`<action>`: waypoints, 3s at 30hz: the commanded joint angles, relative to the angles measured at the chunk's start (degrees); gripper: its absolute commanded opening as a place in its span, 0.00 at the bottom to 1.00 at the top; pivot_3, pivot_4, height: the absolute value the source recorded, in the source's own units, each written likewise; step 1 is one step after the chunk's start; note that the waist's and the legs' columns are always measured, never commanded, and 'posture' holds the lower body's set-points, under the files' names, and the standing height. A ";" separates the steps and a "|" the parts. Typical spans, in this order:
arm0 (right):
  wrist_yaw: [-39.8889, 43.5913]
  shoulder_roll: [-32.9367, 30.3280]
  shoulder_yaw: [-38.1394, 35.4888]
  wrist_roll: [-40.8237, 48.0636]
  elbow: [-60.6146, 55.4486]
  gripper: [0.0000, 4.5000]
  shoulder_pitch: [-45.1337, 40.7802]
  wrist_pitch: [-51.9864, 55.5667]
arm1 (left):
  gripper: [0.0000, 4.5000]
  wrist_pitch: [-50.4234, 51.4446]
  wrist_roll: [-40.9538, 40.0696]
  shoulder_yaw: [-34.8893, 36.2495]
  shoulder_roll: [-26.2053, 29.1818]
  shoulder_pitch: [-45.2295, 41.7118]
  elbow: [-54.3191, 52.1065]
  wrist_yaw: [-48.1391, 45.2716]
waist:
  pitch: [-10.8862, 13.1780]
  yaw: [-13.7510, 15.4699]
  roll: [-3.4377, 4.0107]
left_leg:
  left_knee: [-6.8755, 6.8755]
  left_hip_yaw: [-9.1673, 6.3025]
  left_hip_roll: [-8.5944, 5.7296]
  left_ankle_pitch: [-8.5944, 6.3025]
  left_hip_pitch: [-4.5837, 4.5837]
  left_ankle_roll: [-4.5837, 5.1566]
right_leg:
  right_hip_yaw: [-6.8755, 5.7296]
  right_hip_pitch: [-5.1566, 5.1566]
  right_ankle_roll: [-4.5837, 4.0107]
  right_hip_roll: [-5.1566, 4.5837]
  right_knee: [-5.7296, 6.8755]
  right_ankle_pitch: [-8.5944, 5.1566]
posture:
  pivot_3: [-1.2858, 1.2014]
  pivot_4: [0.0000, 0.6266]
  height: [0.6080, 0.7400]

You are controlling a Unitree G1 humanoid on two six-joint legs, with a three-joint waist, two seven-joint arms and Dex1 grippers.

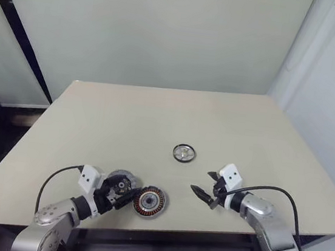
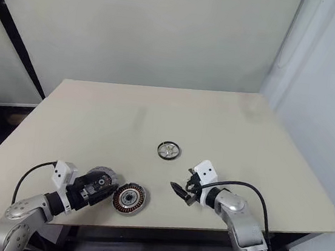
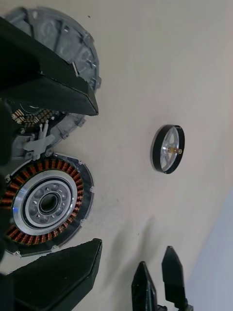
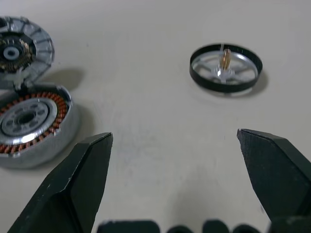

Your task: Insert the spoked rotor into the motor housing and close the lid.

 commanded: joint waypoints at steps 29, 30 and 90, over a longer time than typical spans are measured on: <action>-0.53 -1.37 -0.22 -0.71 -4.91 0.99 1.08 0.60 | 0.97 -1.29 0.91 -2.17 -0.47 -2.69 0.36 -1.33 | 0.00 0.00 0.00 | 0.02 0.03 0.04 0.00 0.00 0.00 | 0.01 0.01 0.00 0.03 0.00 0.00 | 0.52 0.00 1.00; -0.55 -1.36 -0.22 -0.76 -4.89 0.99 1.09 0.57 | 0.97 -1.31 0.94 -2.24 -0.44 -2.82 0.46 -1.40 | -0.01 0.00 -0.01 | 0.02 0.02 0.04 0.00 0.00 0.00 | 0.01 0.01 0.00 0.03 0.00 0.00 | 0.52 0.00 1.00; -28.70 29.41 -40.15 32.14 3.77 0.99 -8.06 53.00 | 0.97 6.61 -5.21 0.09 5.40 1.11 -2.45 -7.00 | -0.25 -1.74 0.73 | -0.06 0.18 0.41 0.00 0.06 0.00 | 0.00 -0.12 -0.23 0.31 0.02 0.12 | 0.52 0.00 1.00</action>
